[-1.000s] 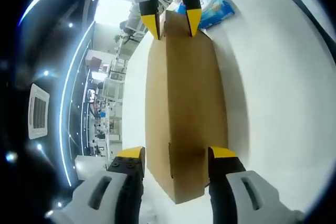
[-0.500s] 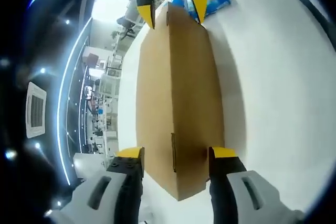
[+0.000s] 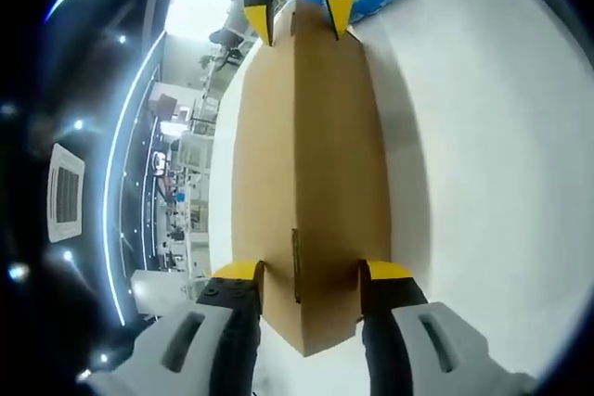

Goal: Operate the shoe box by opening the lid, removing the specified soft item, and placing it in the target area until the item is outside and the box remains undamaged.

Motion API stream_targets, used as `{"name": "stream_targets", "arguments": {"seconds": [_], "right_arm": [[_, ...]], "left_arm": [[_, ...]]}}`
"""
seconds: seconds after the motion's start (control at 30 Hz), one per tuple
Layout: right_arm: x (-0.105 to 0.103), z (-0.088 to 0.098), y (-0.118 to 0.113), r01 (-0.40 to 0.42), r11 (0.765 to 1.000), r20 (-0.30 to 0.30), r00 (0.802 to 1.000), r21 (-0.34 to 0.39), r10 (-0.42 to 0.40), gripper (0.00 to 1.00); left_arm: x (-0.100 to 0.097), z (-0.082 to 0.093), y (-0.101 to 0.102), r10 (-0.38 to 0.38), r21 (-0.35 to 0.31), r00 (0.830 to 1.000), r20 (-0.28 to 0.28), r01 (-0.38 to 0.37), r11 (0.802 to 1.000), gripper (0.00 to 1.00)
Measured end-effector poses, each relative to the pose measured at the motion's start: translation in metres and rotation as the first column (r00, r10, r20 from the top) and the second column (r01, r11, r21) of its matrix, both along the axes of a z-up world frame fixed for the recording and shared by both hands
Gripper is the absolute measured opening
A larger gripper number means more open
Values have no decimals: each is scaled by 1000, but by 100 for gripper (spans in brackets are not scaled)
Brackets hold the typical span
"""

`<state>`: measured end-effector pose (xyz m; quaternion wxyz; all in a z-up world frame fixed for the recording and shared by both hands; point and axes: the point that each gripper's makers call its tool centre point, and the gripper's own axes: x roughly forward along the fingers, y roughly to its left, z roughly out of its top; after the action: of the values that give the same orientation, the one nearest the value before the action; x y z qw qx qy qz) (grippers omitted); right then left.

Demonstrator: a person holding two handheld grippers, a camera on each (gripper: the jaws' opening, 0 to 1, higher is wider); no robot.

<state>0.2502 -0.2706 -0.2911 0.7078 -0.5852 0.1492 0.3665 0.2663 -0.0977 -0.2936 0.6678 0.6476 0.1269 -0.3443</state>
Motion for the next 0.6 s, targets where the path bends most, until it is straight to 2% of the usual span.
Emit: {"name": "stream_targets", "arguments": {"seconds": [0.17,0.6], "right_arm": [[-1,-5,0,11,1000,-4,1000,-6,-11,39],[-1,-5,0,21,1000,-2,1000,12,-21,38]], "left_arm": [[0,-8,0,0,0,1000,9,0,1000,41],[-1,-6,0,-17,-12,1000,15,17,1000,40]]}}
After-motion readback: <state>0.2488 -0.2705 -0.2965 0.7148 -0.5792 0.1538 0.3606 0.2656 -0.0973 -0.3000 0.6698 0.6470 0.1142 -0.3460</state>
